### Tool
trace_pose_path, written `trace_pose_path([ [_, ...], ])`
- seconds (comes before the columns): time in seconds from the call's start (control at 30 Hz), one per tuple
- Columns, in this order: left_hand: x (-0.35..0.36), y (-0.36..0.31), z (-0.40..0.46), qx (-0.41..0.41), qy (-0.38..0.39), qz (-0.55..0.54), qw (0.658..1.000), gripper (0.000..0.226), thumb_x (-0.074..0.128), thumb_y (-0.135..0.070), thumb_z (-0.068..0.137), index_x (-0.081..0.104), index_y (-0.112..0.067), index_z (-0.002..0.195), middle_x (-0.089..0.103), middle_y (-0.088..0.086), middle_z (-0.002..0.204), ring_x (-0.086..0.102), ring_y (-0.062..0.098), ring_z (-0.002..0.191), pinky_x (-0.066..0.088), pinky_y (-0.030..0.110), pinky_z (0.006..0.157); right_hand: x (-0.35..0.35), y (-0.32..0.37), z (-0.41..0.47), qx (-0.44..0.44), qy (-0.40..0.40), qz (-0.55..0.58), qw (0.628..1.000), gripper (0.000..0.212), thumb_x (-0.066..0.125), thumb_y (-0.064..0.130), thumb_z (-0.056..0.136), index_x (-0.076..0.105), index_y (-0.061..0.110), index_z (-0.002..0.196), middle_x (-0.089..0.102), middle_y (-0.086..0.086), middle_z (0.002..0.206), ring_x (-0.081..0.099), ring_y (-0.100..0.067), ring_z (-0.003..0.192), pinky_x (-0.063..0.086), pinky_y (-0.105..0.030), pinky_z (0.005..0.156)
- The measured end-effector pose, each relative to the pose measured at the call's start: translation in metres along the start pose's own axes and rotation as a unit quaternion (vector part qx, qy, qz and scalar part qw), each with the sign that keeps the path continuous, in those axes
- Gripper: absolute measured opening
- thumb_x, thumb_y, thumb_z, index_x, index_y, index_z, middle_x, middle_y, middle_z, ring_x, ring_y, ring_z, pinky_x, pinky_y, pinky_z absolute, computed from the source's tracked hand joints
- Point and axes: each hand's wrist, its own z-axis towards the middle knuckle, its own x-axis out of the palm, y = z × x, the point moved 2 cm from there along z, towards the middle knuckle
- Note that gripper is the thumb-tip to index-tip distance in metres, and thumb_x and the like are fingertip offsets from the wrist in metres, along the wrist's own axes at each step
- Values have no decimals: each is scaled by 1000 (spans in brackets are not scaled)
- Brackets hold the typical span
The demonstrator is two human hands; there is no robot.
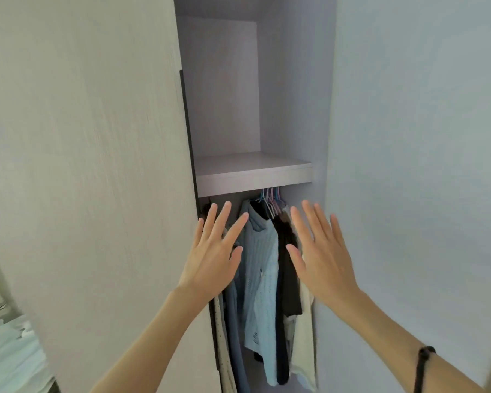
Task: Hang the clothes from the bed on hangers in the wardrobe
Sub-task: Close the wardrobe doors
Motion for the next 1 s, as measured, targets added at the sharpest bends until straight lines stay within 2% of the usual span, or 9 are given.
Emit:
trace_pose_path([
  [0.07, -2, -35, 6, 29, -19, -16, 999, 61, 51, -21, 91, 22, -26, 144, 18, 11, 154, 6, 31, 142, 8, 47, 111, -30, -27, -18, 17, 0, -14, 1000, 55, 32, 34, 91, 26, 12, 142, 35, -17, 146, 31, -33, 136, 18, -47, 111],
  [0.33, -8, -170, 30, 126, -51, -42, 990, 62, 61, -12, 84, 34, -19, 139, 30, 16, 149, 23, 38, 138, 17, 52, 109, -127, -130, -58, 99, -68, -40, 992, 53, 34, 30, 91, 34, 8, 139, 31, -18, 148, 18, -32, 138, 12, -46, 112],
  [0.47, -1, -222, 46, 129, -62, -47, 989, 63, 62, -12, 84, 34, -19, 140, 31, 15, 148, 25, 38, 137, 18, 53, 108, -150, -181, -67, 159, -70, 11, 985, 60, 41, 24, 93, 19, 5, 146, 15, -15, 154, 8, -24, 142, 11, -37, 116],
  [0.53, 4, -246, 54, 129, -58, -49, 989, 64, 60, -15, 85, 30, -20, 141, 28, 14, 150, 22, 37, 138, 15, 51, 109, -154, -201, -70, 195, -45, 107, 974, 62, 40, 21, 98, 5, 8, 148, 5, -6, 156, 2, -11, 142, 6, -28, 117],
  [0.6, 9, -268, 62, 133, -52, -51, 988, 64, 59, -16, 86, 29, -20, 142, 26, 13, 151, 20, 36, 139, 12, 50, 110, -155, -216, -73, 224, 5, 243, 944, 63, 39, 22, 99, 1, 18, 148, 8, 8, 154, 13, -7, 140, 16, -25, 116],
  [0.7, 17, -288, 65, 139, -42, -37, 989, 63, 56, -22, 89, 26, -22, 144, 22, 10, 153, 16, 34, 141, 13, 49, 111, -158, -233, -80, 203, 16, 328, 923, 50, 34, 18, 100, 14, 35, 142, 26, 28, 136, 35, -2, 127, 25, -3, 100],
  [0.73, 17, -289, 65, 137, -44, -31, 989, 60, 51, -26, 91, 24, -22, 145, 20, 9, 153, 14, 33, 142, 12, 49, 111, -160, -237, -81, 195, 17, 348, 917, 48, 33, 17, 99, 18, 41, 138, 33, 33, 129, 40, -1, 123, 27, -1, 96],
  [0.83, 10, -284, 65, 115, -57, -21, 991, 57, 32, -40, 95, 18, -22, 147, 16, 7, 155, 11, 29, 143, 10, 48, 112, -164, -237, -79, 169, 42, 406, 897, 47, 34, 15, 99, 29, 53, 126, 46, 35, 120, 53, 2, 112, 33, -7, 96],
  [1.0, -8, -271, 60, 72, -77, -65, 992, 62, 30, -46, 95, 9, -21, 148, 8, 3, 156, 0, 21, 144, 6, 42, 115, -158, -207, -67, 67, 61, 473, 877, 46, 37, 7, 99, 41, 44, 126, 50, 33, 125, 48, 7, 119, 36, -12, 100],
])
